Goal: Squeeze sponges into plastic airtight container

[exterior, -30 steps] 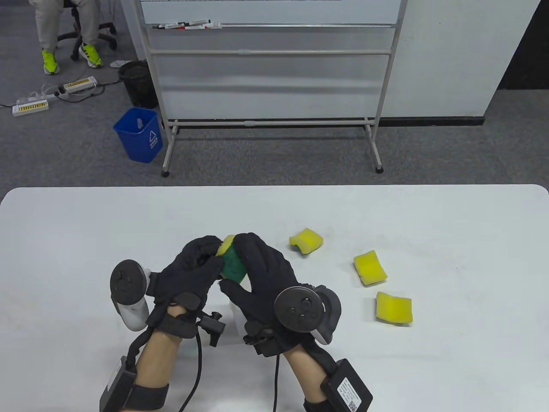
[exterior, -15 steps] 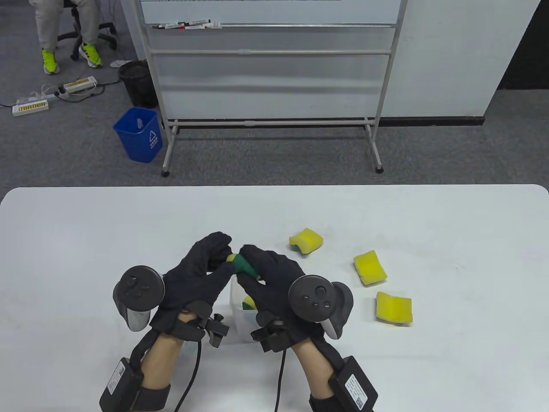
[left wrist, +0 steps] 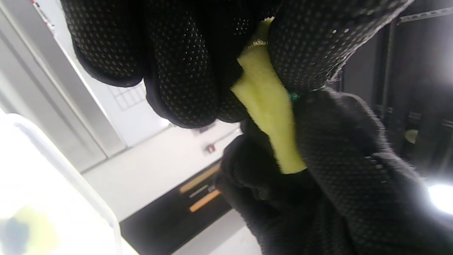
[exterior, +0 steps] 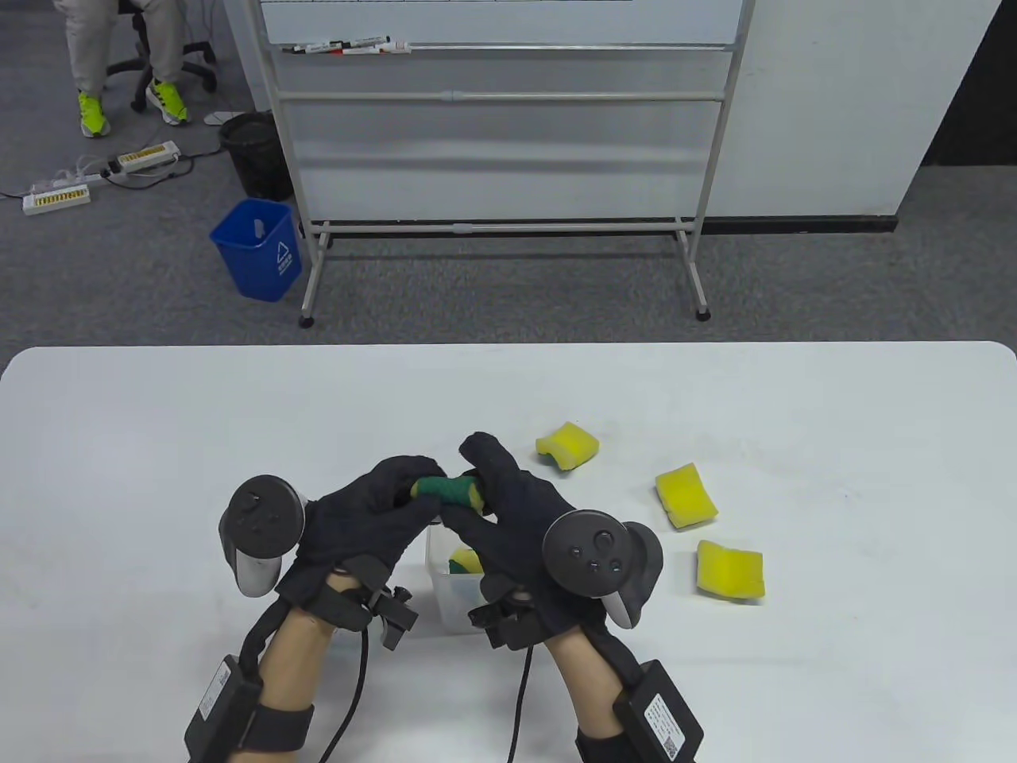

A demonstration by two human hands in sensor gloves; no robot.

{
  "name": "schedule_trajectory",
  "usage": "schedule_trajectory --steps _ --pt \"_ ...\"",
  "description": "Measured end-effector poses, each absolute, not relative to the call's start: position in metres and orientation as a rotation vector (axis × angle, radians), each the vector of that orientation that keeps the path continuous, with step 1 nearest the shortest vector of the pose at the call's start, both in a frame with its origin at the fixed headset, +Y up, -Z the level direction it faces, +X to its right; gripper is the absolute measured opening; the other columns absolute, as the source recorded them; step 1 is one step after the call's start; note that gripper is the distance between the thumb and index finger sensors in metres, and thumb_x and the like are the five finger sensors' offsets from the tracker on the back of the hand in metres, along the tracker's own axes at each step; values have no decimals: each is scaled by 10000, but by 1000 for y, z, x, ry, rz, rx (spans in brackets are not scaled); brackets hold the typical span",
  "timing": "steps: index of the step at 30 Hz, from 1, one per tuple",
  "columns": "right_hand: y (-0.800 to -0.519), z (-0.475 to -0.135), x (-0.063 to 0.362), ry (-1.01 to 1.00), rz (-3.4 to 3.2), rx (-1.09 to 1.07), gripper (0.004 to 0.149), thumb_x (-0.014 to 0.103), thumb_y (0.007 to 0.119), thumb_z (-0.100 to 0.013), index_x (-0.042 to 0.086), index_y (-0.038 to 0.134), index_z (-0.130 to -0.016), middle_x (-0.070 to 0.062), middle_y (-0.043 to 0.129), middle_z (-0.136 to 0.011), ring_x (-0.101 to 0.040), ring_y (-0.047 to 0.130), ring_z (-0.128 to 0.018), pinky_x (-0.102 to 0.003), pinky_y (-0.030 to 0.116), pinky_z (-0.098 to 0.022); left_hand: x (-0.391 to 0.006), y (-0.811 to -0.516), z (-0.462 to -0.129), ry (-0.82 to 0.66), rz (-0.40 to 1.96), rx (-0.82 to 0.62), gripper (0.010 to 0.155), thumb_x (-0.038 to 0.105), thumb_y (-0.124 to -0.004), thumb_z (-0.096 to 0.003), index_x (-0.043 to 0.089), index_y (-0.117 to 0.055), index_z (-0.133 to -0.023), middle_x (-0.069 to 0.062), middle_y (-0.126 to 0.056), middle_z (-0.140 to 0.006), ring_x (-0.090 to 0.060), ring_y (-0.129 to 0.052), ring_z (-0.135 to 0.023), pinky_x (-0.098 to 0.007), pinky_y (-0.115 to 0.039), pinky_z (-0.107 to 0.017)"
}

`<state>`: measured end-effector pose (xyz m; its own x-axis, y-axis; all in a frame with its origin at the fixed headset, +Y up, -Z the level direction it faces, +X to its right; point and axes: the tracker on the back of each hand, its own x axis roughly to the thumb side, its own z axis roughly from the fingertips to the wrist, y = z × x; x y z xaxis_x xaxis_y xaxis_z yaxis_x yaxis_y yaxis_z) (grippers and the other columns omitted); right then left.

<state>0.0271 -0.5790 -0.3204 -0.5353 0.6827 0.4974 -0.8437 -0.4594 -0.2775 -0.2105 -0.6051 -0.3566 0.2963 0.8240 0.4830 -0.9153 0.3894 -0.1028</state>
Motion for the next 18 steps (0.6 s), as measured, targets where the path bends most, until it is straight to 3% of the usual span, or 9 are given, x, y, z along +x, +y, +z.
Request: schedule_trajectory --steps 4,7,11,18 --pt "-580 -319 26 -689 2157 388 667 390 967 -349 213 747 -954 -19 1046 -662 -207 1087 -505 -491 800 -604 -209 -613 -360 -478 1183 163 504 441 -847 -443 178 -783 -868 -39 -1011 -685 -206 -1043 -559 -472 -872 -532" --pt "-578 -319 26 -722 2223 393 596 384 968 -354 230 790 -901 -28 1037 -660 -215 1072 -501 -499 786 -608 -207 -614 -360 -481 1072 121 575 501 -807 -471 198 -724 -953 -67 -945 -843 -285 -975 -717 -529 -801 -607" --pt "-574 -319 29 -698 2378 384 545 369 986 -357 236 847 -866 -20 1007 -704 -250 1015 -603 -545 720 -652 -210 -612 -358 -413 929 194 644 526 -777 -482 206 -644 -1025 -115 -823 -1000 -352 -869 -873 -567 -750 -652" --pt "-593 -329 18 -612 2624 395 526 380 1012 -340 249 892 -836 18 990 -726 -287 938 -751 -573 673 -682 -226 -618 -364 -299 910 218 636 529 -753 -492 198 -649 -1025 -127 -823 -998 -362 -870 -868 -567 -749 -649"
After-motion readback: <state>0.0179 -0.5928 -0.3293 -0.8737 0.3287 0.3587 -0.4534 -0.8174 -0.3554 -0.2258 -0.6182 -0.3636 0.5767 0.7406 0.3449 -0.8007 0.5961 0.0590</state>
